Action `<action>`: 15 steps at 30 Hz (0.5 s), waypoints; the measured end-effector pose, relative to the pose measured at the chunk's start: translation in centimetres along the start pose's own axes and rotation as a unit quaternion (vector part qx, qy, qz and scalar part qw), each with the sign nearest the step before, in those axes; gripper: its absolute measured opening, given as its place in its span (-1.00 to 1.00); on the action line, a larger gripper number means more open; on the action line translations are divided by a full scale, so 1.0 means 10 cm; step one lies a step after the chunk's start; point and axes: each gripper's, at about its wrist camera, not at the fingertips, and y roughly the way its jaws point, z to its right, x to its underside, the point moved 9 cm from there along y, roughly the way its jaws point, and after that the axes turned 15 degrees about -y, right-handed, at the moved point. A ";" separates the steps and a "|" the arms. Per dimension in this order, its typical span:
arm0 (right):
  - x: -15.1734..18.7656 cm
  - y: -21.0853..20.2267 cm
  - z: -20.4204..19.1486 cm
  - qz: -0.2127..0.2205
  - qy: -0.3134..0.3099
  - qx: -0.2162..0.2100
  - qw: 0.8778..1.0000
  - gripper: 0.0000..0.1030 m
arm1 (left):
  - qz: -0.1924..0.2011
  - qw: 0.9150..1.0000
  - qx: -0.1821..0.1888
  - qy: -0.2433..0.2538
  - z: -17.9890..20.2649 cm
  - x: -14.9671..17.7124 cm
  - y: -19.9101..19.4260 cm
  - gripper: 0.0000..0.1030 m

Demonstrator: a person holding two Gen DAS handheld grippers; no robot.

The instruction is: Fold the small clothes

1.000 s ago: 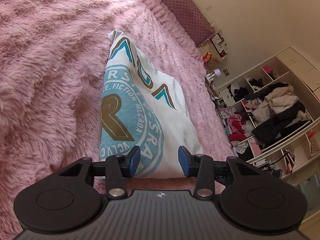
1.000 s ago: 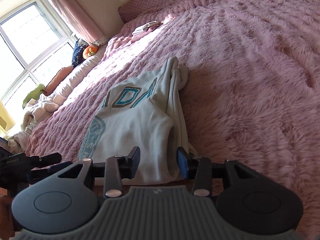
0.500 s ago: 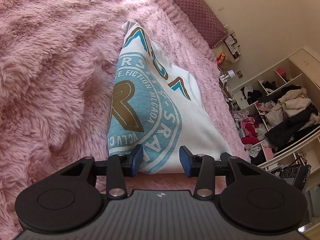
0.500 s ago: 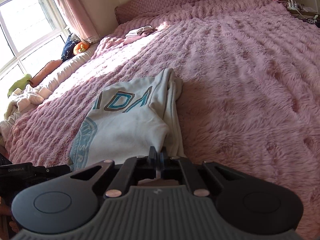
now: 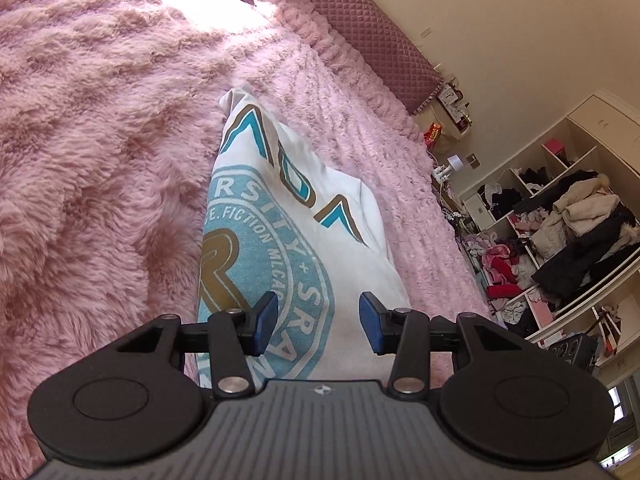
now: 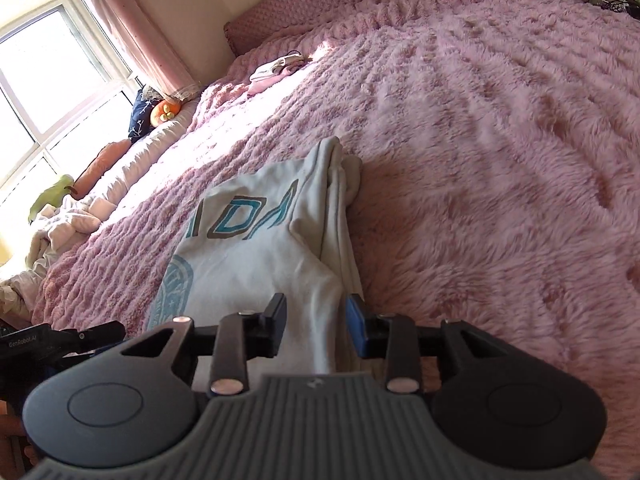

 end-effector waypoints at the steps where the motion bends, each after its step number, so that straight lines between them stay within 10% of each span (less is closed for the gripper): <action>1: -0.16 0.02 0.00 0.012 -0.007 0.005 1.000 -0.38 | 0.009 1.000 -0.008 0.016 0.04 -0.07 0.01 -0.01; 15: -1.21 1.60 0.29 -0.023 -0.055 0.076 0.995 -0.12 | -0.009 0.994 -0.078 0.078 -0.01 -0.21 0.43 0.10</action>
